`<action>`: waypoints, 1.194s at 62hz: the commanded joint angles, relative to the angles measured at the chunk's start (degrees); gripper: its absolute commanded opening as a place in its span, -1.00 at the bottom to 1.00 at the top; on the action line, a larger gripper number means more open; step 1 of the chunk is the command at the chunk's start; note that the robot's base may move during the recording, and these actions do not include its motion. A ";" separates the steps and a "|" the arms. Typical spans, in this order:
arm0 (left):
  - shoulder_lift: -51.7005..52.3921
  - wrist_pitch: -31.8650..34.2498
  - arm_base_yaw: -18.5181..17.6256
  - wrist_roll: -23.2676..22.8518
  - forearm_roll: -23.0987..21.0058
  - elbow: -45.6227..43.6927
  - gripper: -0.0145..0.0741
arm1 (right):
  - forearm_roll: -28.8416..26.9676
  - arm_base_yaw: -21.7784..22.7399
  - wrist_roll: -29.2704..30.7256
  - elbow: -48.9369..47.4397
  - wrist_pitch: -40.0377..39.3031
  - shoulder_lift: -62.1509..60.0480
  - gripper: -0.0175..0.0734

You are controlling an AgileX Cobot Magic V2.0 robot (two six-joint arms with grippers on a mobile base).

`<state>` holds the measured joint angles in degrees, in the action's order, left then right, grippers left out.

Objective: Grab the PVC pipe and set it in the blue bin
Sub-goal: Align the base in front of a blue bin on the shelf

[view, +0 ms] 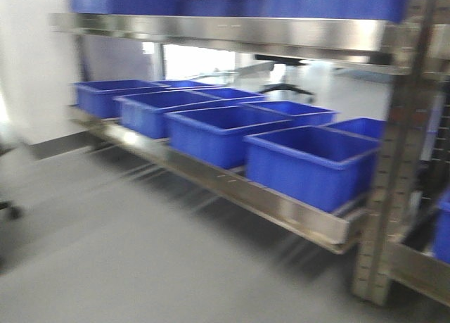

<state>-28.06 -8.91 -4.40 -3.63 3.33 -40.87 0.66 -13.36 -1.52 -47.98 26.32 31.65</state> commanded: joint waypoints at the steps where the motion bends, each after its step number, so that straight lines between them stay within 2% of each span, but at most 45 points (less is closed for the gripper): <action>1: 0.31 1.38 0.00 0.09 0.00 0.01 -0.92 | 0.05 -0.01 0.15 0.05 -1.45 -0.26 -0.97; 74: 0.31 1.38 0.00 0.09 0.00 0.01 -0.92 | 0.05 -0.01 0.15 0.05 -1.45 -0.26 -0.97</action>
<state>-28.06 -8.91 -4.40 -3.63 3.33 -40.87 0.66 -13.36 -1.52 -47.98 26.32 31.65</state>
